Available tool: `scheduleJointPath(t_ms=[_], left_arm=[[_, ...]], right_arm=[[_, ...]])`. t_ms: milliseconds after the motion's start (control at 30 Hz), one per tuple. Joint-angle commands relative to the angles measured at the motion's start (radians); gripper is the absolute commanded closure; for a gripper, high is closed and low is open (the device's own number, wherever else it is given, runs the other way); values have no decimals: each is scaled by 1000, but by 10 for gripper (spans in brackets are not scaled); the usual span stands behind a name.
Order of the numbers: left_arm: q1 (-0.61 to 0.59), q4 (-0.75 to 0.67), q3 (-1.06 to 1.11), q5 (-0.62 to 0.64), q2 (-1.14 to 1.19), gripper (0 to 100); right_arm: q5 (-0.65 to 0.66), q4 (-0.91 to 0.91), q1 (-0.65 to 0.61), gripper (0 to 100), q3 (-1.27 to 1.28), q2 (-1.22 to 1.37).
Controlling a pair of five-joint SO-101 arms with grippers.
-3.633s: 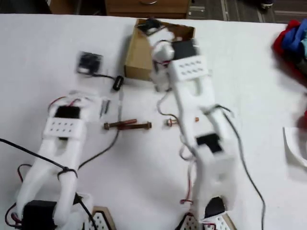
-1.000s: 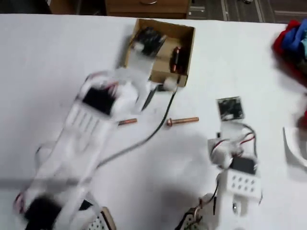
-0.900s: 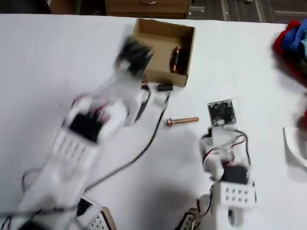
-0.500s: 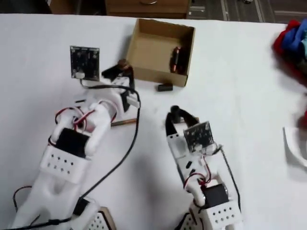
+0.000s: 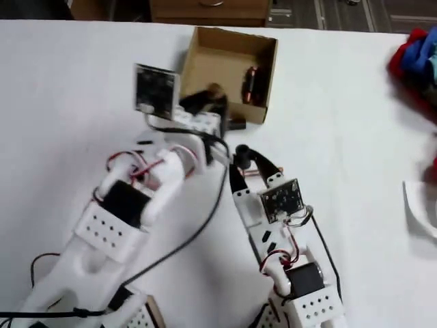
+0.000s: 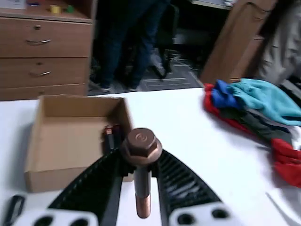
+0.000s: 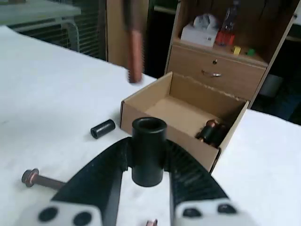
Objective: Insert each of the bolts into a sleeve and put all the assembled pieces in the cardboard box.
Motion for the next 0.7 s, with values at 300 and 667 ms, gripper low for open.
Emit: scheduleJointPath(t_ms=[300, 667], left_arm=[[60, -72, -53, 8, 2, 974], [71, -78, 2, 8, 6, 974]], right_arm=[[-12, -64, 74, 975, 11, -18], [-12, -65, 70, 975, 11, -18]])
